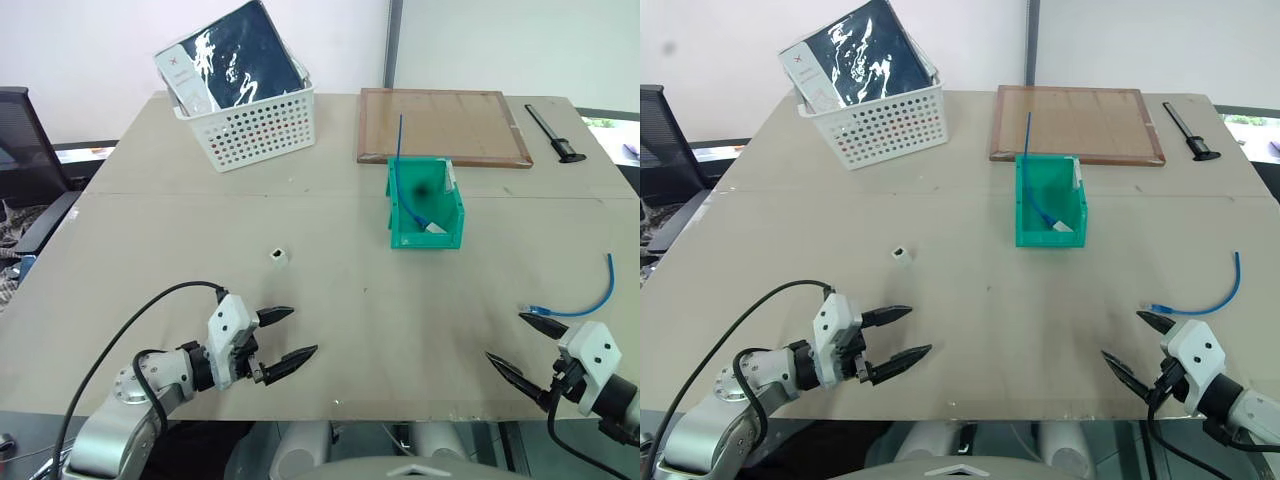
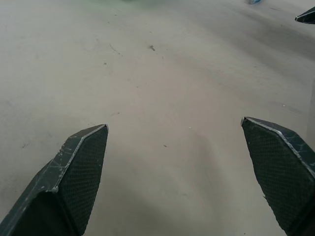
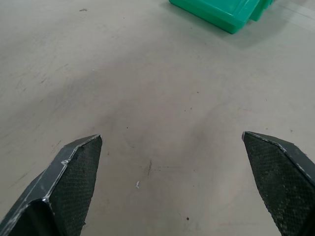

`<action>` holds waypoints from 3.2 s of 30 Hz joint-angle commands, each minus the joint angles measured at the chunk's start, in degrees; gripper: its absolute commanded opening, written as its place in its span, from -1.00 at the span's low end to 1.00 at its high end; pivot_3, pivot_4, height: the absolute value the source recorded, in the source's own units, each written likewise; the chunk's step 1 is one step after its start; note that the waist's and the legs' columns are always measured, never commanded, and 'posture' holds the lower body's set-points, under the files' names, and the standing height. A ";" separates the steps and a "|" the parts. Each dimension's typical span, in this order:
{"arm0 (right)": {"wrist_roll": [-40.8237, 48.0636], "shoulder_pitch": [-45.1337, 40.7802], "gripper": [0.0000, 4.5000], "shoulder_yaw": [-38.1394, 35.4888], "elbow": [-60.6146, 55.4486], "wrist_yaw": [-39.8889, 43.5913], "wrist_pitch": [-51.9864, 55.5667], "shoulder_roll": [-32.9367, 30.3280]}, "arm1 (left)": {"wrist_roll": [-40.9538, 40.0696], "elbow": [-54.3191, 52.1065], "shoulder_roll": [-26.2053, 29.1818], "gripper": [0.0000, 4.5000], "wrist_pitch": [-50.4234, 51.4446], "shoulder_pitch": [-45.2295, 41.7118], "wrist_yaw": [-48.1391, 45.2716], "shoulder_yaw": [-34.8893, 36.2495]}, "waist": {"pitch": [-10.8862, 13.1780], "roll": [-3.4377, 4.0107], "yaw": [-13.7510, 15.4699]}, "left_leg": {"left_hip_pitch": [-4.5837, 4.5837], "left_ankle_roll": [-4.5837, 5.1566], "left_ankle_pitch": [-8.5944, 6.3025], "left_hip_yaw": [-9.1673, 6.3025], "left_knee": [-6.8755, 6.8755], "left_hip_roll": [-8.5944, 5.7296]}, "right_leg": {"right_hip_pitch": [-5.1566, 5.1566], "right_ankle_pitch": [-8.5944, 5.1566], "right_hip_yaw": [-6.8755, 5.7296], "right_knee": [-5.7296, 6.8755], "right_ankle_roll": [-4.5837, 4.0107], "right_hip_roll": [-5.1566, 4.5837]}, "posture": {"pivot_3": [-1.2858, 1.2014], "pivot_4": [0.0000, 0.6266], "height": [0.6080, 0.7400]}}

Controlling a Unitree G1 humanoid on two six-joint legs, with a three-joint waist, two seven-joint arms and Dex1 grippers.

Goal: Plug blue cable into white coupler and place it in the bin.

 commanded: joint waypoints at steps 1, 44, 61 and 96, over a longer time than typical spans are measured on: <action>1.11 -1.07 1.00 -1.59 -3.13 -1.52 0.31 0.31 | -3.36 -4.47 0.44 0.97 2.64 -3.07 0.68 0.86 | 0.00 0.01 0.03 | 0.00 0.00 0.00 0.00 0.00 0.00 | 0.00 0.00 0.00 0.00 0.00 0.00 | 0.03 -0.52 0.97; -4.40 -40.87 -0.98 17.15 21.28 22.26 12.55 -23.45 | -3.30 -5.69 2.25 1.00 3.46 -15.94 -3.80 -6.50 | 0.17 0.13 -0.79 | 0.09 0.08 -0.05 0.46 0.10 0.01 | 0.08 0.20 0.10 0.01 -0.15 0.14 | 0.03 -0.52 0.97; -21.78 -66.14 -0.30 47.15 28.11 22.18 9.91 -3.96 | 6.57 2.29 1.89 1.00 -4.89 -14.35 -3.92 -7.44 | 0.20 0.03 -0.10 | -0.17 0.07 -0.05 0.14 0.13 -0.15 | -0.12 0.31 -0.03 -0.05 -0.05 -0.03 | 0.03 -0.52 0.97; -0.99 -6.15 1.00 2.00 -11.03 1.04 6.33 -2.24 | 22.11 38.89 -13.55 -0.84 -19.94 -43.50 -15.07 -26.87 | 0.17 0.07 0.57 | -0.07 0.08 -0.05 0.32 0.20 -0.14 | 0.02 0.31 -0.03 0.05 0.02 0.08 | 0.03 -0.52 0.97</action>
